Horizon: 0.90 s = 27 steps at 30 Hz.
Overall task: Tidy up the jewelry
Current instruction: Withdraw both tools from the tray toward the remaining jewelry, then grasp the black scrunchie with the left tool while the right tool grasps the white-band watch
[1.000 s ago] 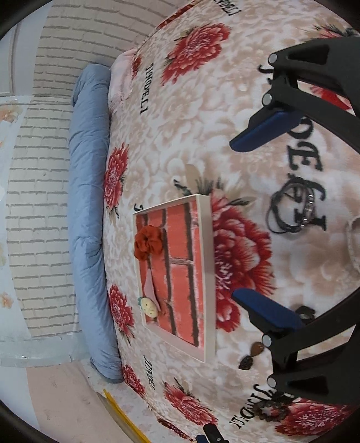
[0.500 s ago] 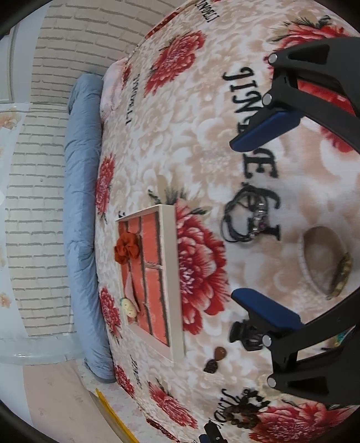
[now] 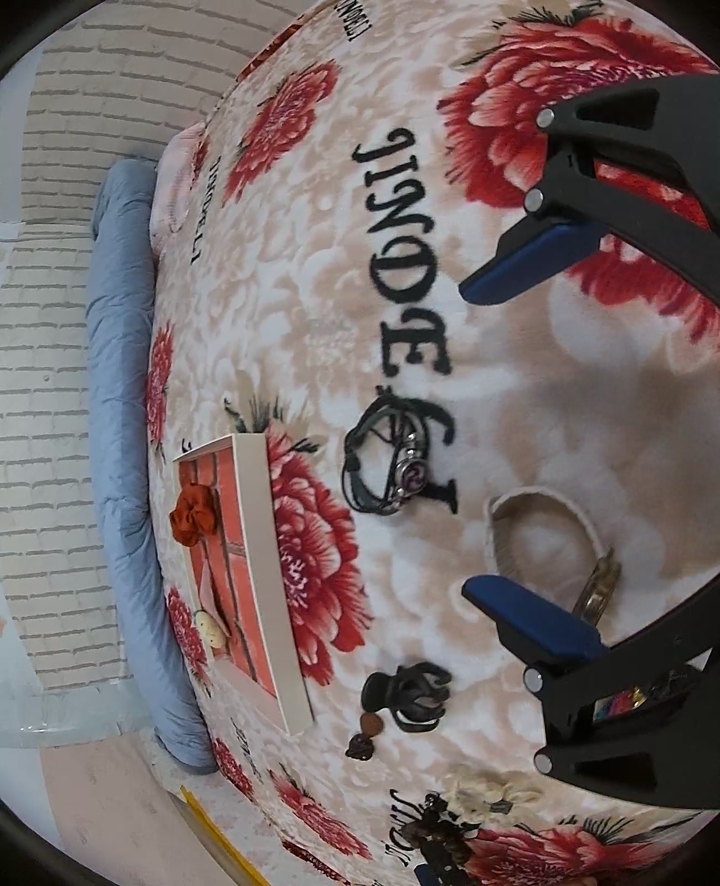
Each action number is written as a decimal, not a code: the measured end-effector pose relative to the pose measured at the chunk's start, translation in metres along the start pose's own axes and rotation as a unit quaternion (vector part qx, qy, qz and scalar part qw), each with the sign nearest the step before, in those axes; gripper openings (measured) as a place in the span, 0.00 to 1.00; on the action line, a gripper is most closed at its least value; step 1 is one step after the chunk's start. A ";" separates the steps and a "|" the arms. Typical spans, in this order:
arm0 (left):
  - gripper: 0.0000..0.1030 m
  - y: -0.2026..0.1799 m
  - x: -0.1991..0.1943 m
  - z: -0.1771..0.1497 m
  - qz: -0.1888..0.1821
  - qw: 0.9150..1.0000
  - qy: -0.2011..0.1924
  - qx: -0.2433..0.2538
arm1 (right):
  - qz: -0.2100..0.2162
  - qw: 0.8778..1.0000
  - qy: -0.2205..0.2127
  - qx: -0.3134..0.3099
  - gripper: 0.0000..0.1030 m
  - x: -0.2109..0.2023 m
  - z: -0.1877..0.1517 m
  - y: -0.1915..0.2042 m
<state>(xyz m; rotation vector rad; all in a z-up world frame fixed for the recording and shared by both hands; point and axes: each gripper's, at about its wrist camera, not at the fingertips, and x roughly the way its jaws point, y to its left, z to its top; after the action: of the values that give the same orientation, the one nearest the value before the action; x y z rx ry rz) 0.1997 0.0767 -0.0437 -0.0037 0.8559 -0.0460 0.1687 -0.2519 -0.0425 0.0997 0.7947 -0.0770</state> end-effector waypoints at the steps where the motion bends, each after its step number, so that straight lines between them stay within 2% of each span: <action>1: 0.95 0.000 0.001 -0.002 -0.003 1.000 0.002 -0.001 | -0.001 1.000 0.001 0.001 0.93 0.000 -0.002 -0.001; 4: 0.92 -0.004 0.004 -0.005 -0.002 1.000 0.004 0.004 | -0.002 1.000 0.007 -0.001 0.91 0.003 -0.007 -0.003; 8: 0.80 -0.006 0.007 -0.007 -0.007 1.000 0.008 0.009 | 0.003 1.000 0.023 -0.007 0.77 0.010 -0.013 -0.003; 12: 0.74 -0.007 0.012 -0.008 -0.012 1.000 0.014 0.010 | 0.010 0.999 0.031 -0.005 0.72 0.015 -0.014 -0.004; 17: 0.72 -0.006 0.016 -0.006 -0.007 1.000 0.017 0.007 | 0.015 0.999 0.044 -0.010 0.60 0.023 -0.013 0.001; 27: 0.63 -0.004 0.019 -0.007 0.004 1.000 0.020 0.011 | 0.019 0.998 0.057 -0.013 0.55 0.031 -0.015 0.005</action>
<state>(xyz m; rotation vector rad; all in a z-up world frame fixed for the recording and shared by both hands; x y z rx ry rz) 0.2067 0.0724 -0.0624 0.0219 0.8960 -0.0477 0.1803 -0.2457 -0.0745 0.0950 0.9065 -0.0255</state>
